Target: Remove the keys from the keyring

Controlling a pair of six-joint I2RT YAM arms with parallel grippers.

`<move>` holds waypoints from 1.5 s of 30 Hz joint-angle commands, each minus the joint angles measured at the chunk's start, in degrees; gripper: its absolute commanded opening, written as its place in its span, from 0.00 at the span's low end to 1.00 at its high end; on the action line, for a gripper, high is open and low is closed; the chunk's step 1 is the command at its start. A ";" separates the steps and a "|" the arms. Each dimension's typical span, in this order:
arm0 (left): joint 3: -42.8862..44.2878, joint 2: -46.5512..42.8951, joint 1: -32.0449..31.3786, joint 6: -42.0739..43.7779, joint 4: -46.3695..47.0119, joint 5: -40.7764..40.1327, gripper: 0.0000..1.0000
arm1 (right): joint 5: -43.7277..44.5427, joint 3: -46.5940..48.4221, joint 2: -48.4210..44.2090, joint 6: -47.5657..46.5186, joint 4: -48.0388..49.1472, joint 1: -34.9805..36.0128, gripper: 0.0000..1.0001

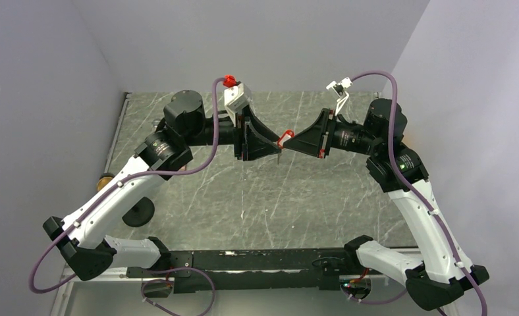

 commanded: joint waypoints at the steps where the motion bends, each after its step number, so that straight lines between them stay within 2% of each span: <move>1: 2.13 -0.22 -0.33 0.61 -0.71 1.66 0.46 | 1.35 0.51 -1.49 -1.00 -0.65 0.32 0.00; 30: 4.40 2.30 -2.57 1.26 -2.36 0.86 0.36 | 1.66 -0.66 -2.03 -1.20 -0.32 0.58 0.00; 34: 4.73 2.72 -2.55 1.34 -2.49 1.00 0.31 | 1.61 -0.73 -2.06 -1.38 -0.41 0.60 0.00; 40: 5.15 3.42 -2.75 0.87 -2.62 1.61 0.17 | 1.71 -0.50 -2.04 -1.57 -0.59 0.67 0.00; 45: 5.75 3.78 -2.78 1.11 -3.97 1.38 0.09 | 2.33 -0.36 -2.39 -1.66 -0.69 0.74 0.00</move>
